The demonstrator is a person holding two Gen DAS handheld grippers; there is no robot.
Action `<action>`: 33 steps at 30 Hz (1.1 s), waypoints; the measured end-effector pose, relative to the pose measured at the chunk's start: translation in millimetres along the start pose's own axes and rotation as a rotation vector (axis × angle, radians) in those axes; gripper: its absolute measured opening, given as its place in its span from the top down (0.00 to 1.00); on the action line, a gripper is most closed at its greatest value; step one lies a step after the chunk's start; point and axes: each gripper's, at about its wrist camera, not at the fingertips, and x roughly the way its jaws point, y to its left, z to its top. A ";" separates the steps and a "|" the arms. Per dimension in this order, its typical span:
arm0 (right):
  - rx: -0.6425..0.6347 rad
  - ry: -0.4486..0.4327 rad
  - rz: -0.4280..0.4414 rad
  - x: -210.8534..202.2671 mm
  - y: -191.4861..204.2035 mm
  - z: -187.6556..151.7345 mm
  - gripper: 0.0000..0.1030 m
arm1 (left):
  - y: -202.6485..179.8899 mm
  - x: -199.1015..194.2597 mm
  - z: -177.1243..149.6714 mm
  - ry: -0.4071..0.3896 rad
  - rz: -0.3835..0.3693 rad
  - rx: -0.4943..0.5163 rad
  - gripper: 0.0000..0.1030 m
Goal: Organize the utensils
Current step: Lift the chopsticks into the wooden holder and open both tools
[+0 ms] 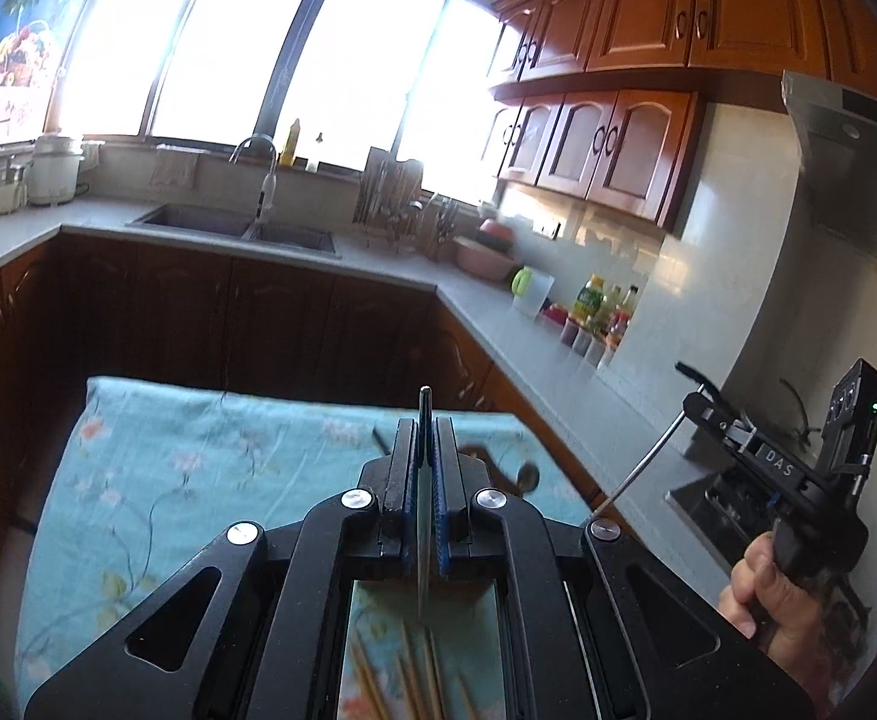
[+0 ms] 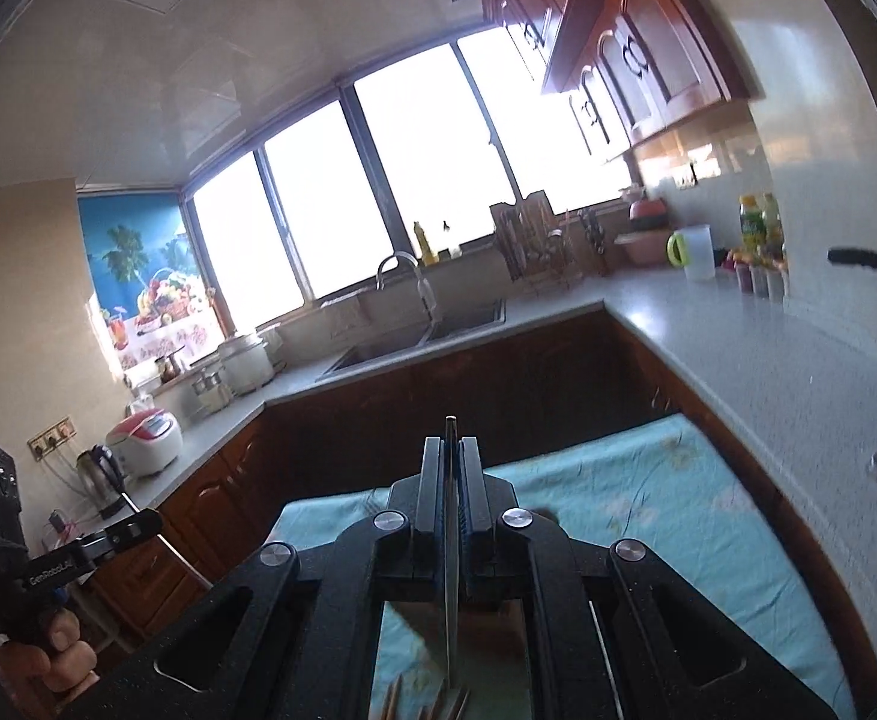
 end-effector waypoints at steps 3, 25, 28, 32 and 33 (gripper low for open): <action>0.010 -0.036 -0.018 12.6 -4.1 15.0 0.96 | -2.8 20.9 18.5 -0.023 -0.004 0.009 0.96; 0.062 0.075 -0.100 97.5 -42.2 -62.4 0.96 | 29.5 141.7 -43.3 0.086 0.074 -0.074 0.96; 0.057 0.077 -0.107 96.7 -43.7 -65.3 0.96 | 29.7 147.5 -48.5 0.116 0.073 -0.073 0.95; 0.066 0.088 -0.097 96.8 -44.2 -59.4 0.96 | 26.5 148.4 -45.2 0.116 0.086 -0.059 0.95; 0.067 0.090 -0.096 96.6 -44.1 -59.0 0.96 | 26.4 148.9 -44.7 0.118 0.087 -0.061 0.95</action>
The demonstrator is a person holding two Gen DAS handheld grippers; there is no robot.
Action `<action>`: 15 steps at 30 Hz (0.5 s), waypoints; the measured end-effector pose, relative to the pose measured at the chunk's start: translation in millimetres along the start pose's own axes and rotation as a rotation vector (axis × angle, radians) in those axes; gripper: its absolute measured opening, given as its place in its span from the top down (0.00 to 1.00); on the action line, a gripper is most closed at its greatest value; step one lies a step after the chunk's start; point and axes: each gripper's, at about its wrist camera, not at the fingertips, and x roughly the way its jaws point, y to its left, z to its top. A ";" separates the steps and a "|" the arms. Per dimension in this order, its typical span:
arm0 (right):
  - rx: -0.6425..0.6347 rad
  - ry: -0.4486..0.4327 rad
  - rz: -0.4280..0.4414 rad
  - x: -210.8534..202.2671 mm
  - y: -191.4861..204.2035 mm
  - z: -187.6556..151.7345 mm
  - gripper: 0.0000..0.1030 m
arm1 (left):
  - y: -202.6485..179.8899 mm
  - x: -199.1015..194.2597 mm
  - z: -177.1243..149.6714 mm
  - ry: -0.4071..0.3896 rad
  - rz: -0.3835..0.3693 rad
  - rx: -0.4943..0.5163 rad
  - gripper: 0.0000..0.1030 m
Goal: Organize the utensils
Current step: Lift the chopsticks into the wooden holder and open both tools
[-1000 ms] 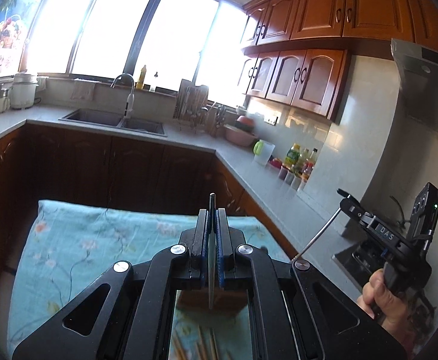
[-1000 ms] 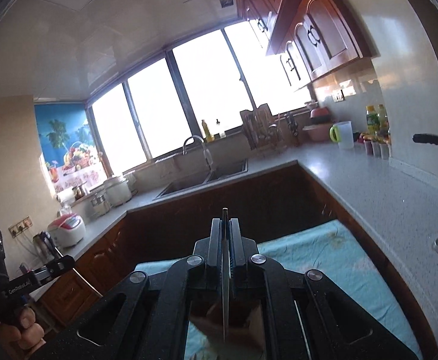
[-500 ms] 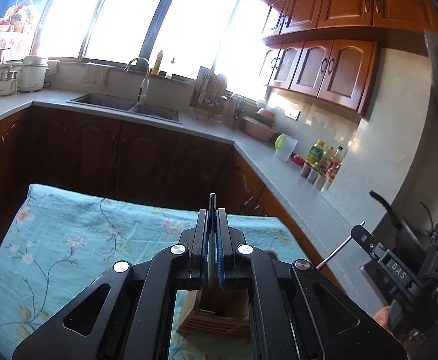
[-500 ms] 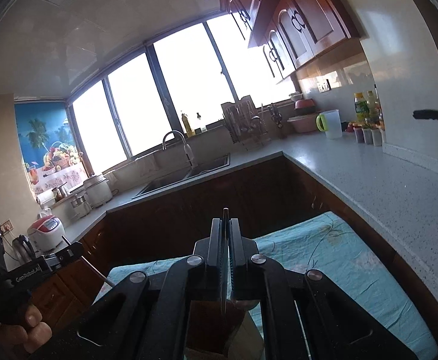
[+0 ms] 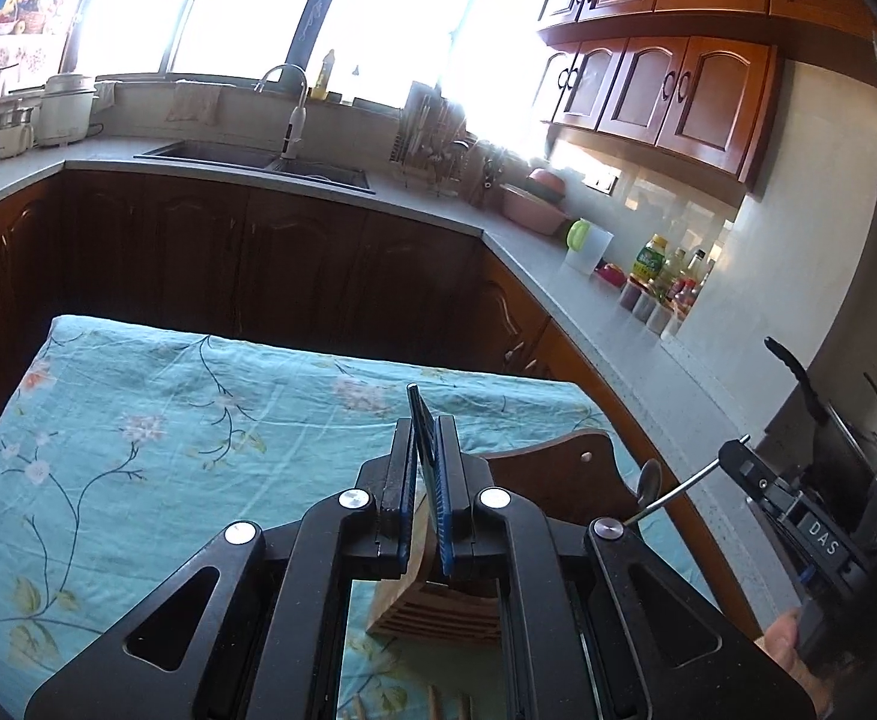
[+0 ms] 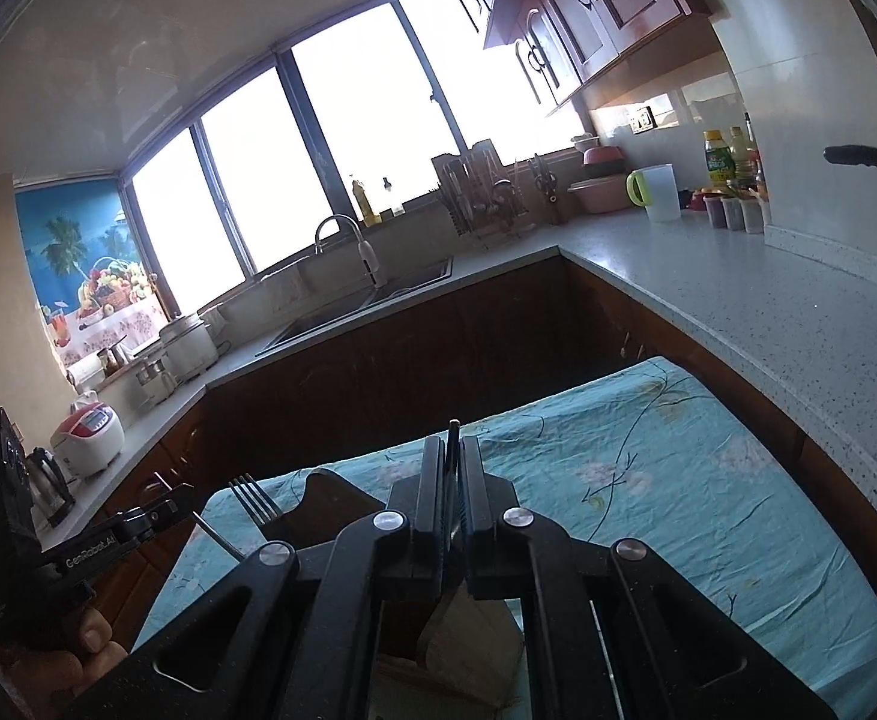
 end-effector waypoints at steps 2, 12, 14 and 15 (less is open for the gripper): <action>0.005 0.003 0.003 0.8 -1.5 0.9 0.96 | -0.6 0.4 0.8 0.003 -0.001 -0.001 0.95; 0.047 0.002 0.027 -6.6 -9.0 6.7 0.56 | 2.4 -12.1 4.7 0.020 -0.009 -0.032 0.53; 0.060 -0.025 0.039 -17.1 -10.5 8.2 0.41 | 4.3 -23.4 3.7 0.004 -0.001 -0.040 0.45; 0.062 -0.035 0.040 -22.6 -10.6 8.9 0.38 | 5.8 -28.9 2.5 0.002 0.007 -0.046 0.38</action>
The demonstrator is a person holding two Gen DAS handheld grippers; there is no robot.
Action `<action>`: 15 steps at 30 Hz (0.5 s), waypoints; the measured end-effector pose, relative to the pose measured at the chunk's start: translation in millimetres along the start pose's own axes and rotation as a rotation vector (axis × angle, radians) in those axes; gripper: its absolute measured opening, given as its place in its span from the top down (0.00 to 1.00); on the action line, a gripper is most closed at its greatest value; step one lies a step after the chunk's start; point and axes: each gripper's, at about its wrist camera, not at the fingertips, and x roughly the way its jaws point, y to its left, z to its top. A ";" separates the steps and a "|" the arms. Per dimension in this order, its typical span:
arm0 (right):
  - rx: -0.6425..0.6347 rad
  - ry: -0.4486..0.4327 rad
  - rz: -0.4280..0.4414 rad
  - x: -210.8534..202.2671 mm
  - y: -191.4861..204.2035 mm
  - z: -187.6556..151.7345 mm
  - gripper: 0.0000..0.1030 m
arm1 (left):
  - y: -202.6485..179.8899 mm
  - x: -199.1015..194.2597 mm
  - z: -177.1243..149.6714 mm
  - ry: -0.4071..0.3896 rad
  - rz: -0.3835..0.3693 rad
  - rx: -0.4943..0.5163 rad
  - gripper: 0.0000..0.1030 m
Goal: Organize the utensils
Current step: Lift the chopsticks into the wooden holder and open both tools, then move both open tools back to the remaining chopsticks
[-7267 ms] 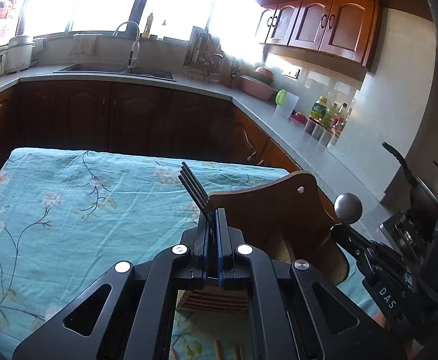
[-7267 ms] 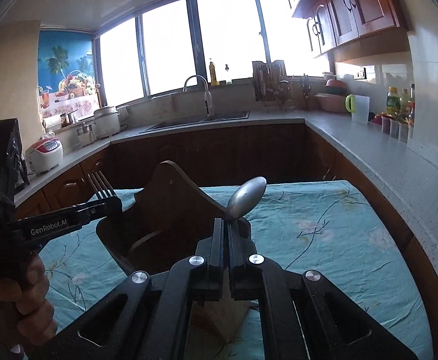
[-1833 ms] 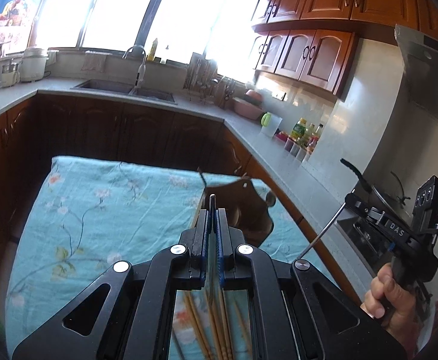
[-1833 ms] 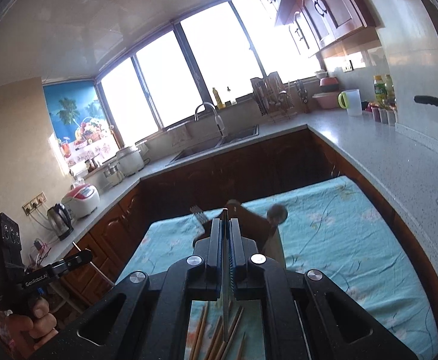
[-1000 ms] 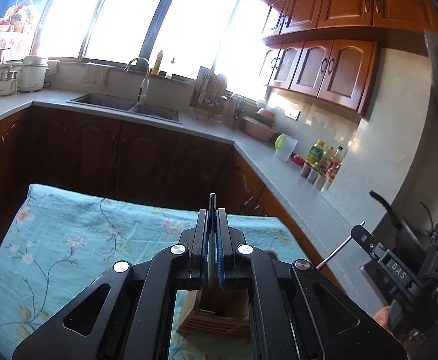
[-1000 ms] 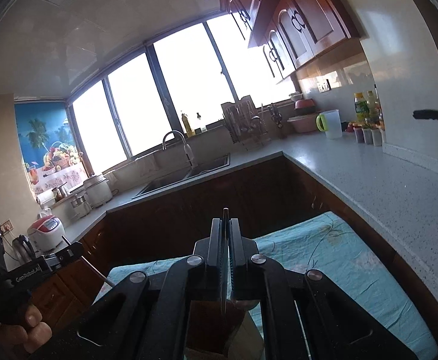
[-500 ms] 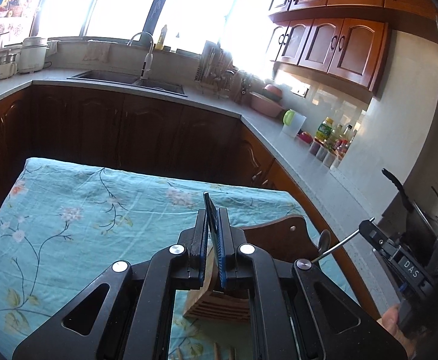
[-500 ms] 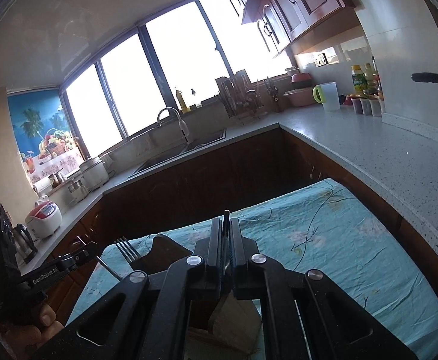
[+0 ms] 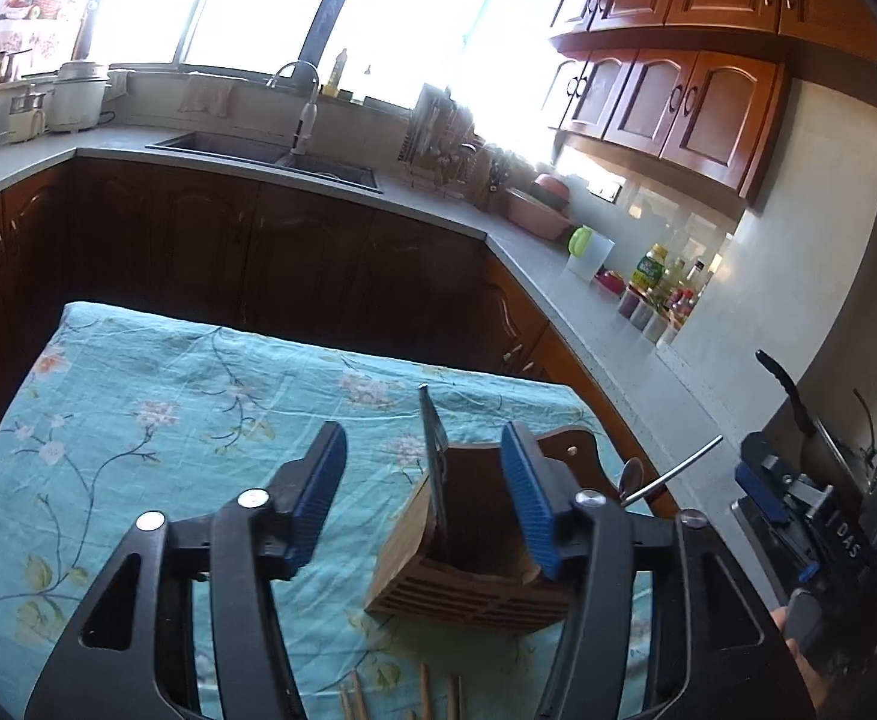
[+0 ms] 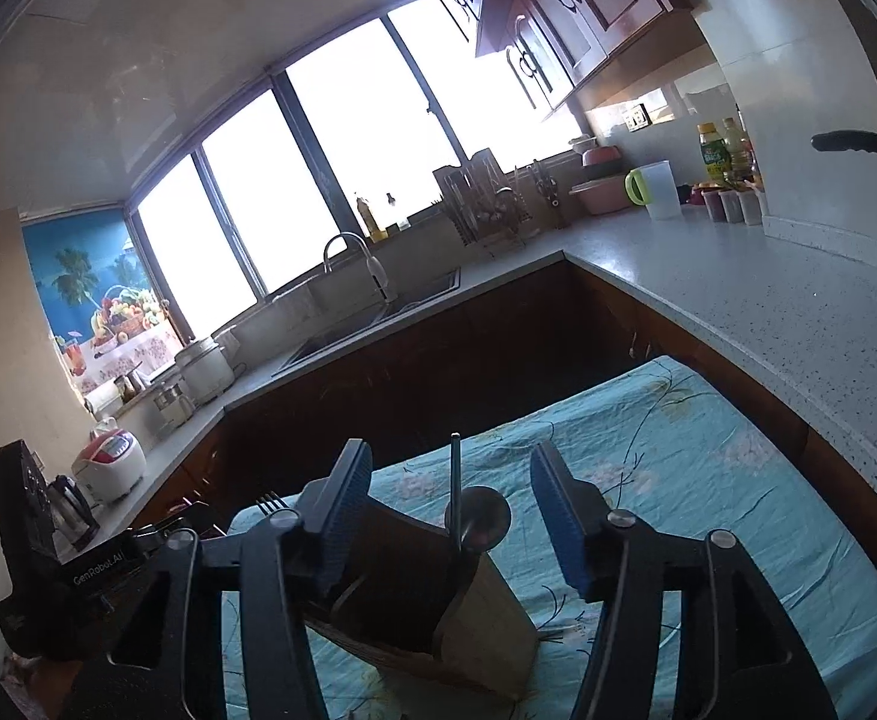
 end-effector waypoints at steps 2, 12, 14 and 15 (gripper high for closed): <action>0.007 -0.010 0.006 -9.3 -0.6 1.1 0.19 | 5.8 -11.6 -4.2 -0.008 0.010 -0.017 0.30; 0.006 -0.009 0.044 -63.1 0.9 -32.9 0.00 | 42.1 -78.0 -59.7 -0.006 0.077 -0.048 0.20; -0.001 0.010 0.047 -70.5 3.8 -45.1 0.00 | 48.0 -87.9 -73.4 0.008 0.094 -0.054 0.20; -0.006 0.020 0.047 -74.4 6.0 -51.4 0.00 | 49.5 -90.9 -78.0 0.012 0.102 -0.054 0.20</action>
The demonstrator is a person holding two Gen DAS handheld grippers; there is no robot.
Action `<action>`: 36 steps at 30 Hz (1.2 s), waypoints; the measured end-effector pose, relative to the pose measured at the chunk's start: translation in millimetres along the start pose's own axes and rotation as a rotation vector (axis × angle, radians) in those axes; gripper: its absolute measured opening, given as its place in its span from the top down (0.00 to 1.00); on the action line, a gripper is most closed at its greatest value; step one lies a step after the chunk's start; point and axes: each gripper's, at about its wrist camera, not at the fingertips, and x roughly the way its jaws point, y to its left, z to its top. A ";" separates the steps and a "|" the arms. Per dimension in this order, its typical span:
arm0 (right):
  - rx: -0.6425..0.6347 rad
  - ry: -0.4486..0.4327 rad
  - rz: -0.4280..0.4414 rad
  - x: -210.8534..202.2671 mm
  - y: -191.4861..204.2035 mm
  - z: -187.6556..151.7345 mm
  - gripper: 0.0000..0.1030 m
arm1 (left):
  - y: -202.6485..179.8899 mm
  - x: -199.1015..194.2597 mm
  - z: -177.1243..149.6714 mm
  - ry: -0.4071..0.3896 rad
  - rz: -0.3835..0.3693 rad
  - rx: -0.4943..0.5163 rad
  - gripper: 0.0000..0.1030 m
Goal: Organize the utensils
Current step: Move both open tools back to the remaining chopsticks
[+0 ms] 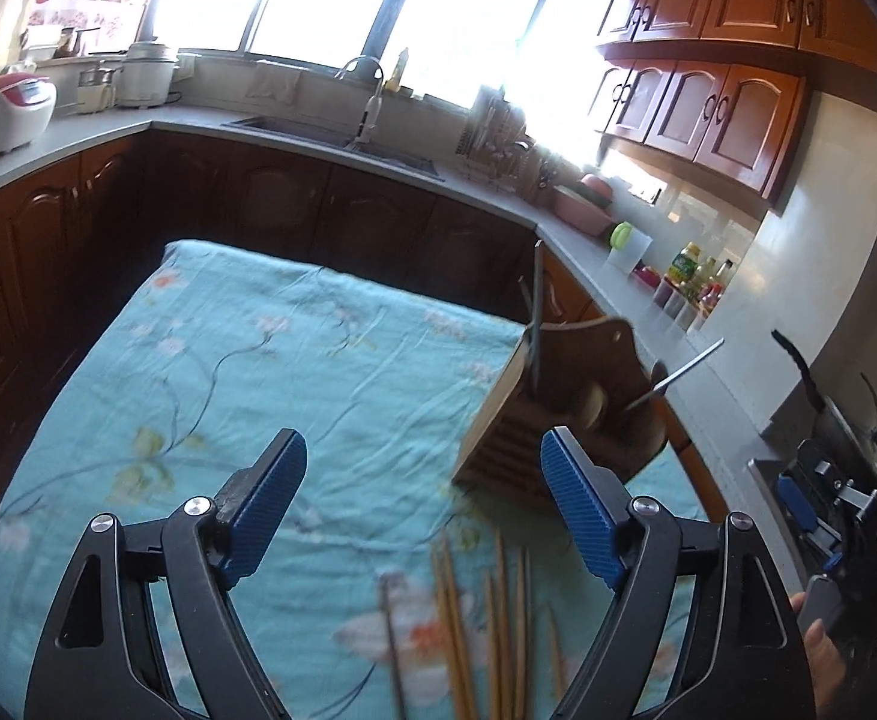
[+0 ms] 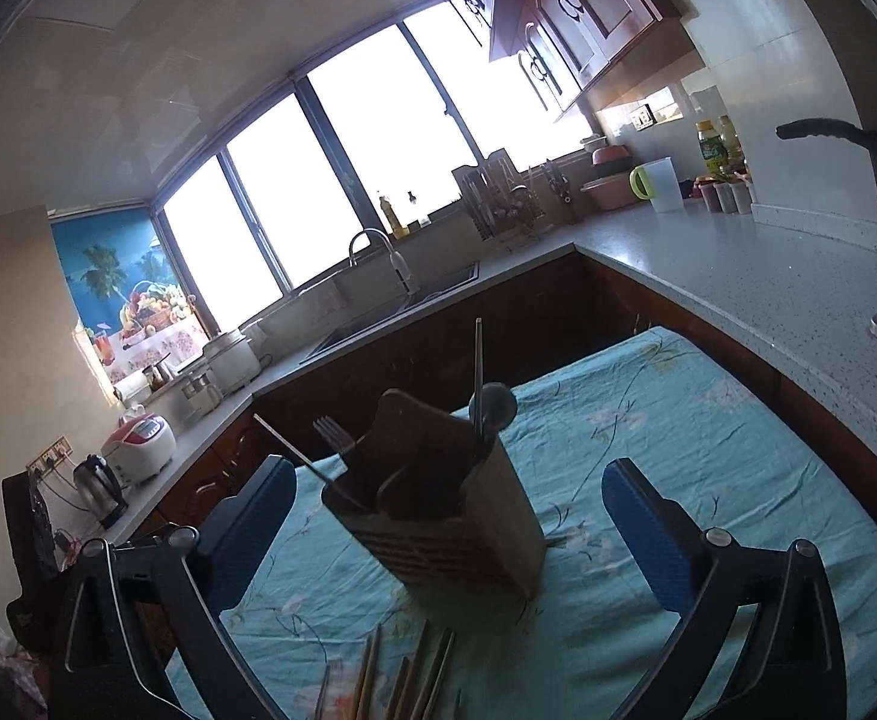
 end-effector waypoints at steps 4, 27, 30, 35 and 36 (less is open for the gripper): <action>-0.012 0.042 0.001 -11.4 3.0 -23.9 0.00 | 13.2 -15.8 -27.2 0.024 0.019 -0.011 0.20; -0.102 0.223 -0.056 -28.6 6.1 -112.2 0.00 | 28.2 -22.8 -112.4 0.182 0.108 0.031 0.20; -0.109 0.231 -0.053 -25.3 8.8 -113.7 0.00 | 27.2 -19.2 -113.1 0.194 0.119 0.039 0.20; -0.101 0.262 -0.049 -16.2 8.5 -119.1 0.01 | 26.0 -10.4 -112.9 0.224 0.127 0.043 0.20; -0.100 0.269 -0.048 -13.3 8.9 -119.2 0.01 | 25.4 -7.9 -112.3 0.228 0.132 0.044 0.20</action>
